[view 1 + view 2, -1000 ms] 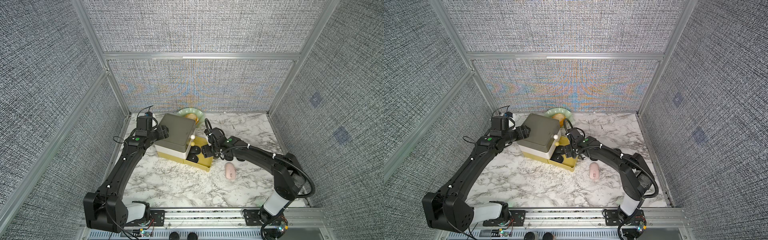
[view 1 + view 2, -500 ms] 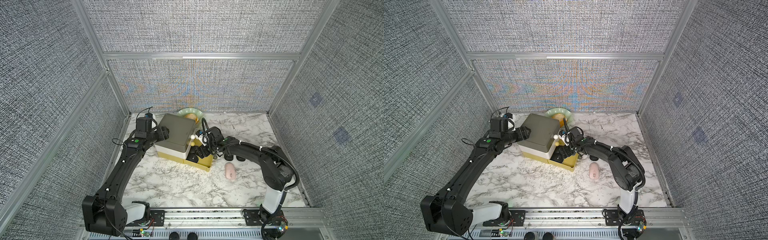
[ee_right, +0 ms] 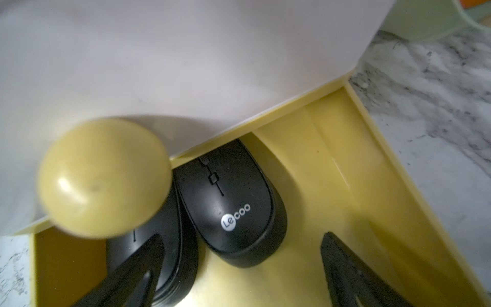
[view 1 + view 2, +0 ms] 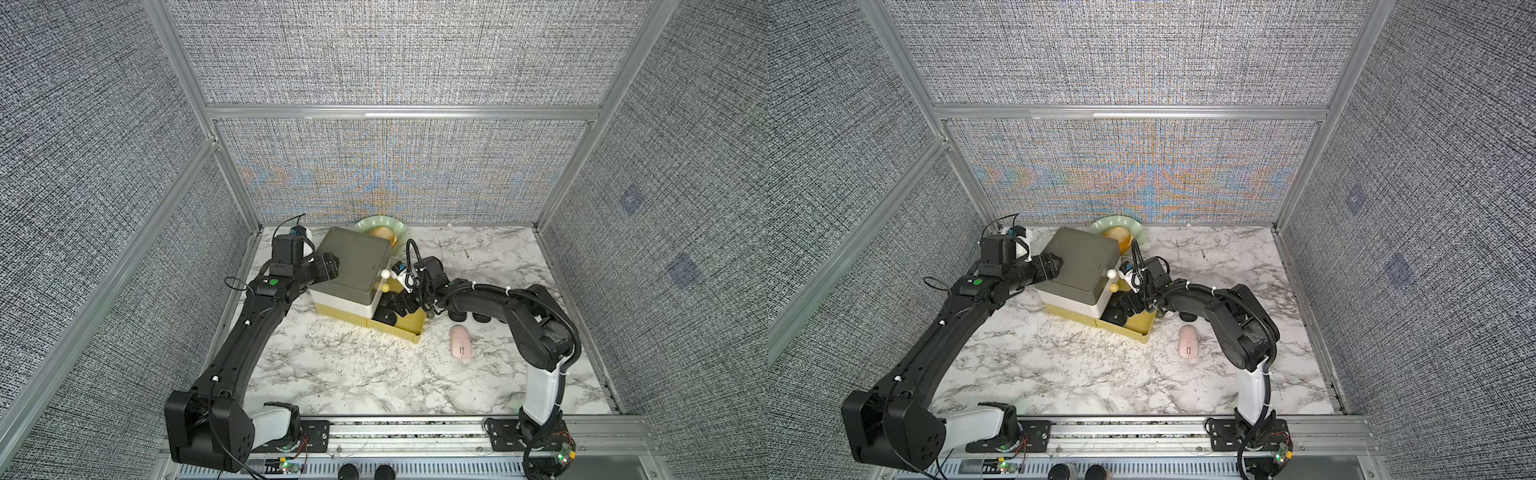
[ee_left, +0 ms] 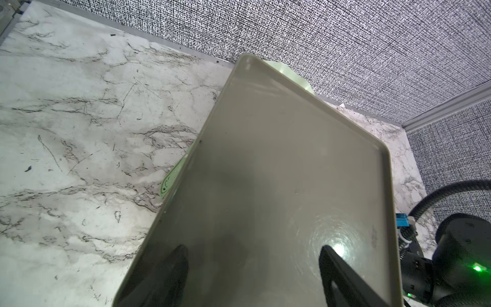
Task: Take the mice out of the drawer
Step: Pick up the mouse from the drawer.
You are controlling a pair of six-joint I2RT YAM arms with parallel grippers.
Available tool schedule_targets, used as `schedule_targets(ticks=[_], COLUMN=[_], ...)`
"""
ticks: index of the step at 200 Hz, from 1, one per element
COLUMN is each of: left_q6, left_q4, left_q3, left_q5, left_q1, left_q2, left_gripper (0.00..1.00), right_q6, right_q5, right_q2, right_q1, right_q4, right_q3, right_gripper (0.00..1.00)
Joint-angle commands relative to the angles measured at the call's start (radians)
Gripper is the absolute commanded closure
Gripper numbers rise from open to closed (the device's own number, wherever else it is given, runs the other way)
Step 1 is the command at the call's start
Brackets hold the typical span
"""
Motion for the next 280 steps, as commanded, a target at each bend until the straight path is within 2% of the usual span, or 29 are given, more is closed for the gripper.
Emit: schedule_targets(ticks=[1,54,84,170,234,265,280], left_q6=[-0.013,-0.016,-0.015,-0.019,-0.021,-0.028,-0.031], left_q4=[0.002,0.001,0.001,0.009,0.017,0.023,0.025], left_q3=[0.005,0.002,-0.001,-0.010,-0.020,-0.027,-0.031], left_q5=[0.004,0.000,-0.004,-0.013,-0.028,-0.038,-0.052], left_q1=[0.000,0.001,0.003,0.002,0.005,0.008,0.011], left_q2=[0.002,0.005,0.004,0.004,0.004,0.010,0.012], left_gripper=[0.21,0.21,0.20,0.20,0.21,0.21,0.21], right_q6=[0.009,0.004,0.007,-0.033,-0.002,-0.018,-0.020], right_q5=[-0.011,0.008,0.036,-0.003,-0.007,-0.045,-0.045], right_q2=[0.014,0.065,0.095,0.115,0.165,0.170,0.168], right_q1=[0.005,0.017,0.018,0.021,0.019,0.020,0.020], right_q4=[0.056,0.040,0.018,0.053,0.040,0.077,0.084], right_q3=[0.002,0.038,0.066,0.065,0.116,0.104,0.100], right_gripper=[0.10,0.12,0.16,0.24,0.13,0.14,0.17])
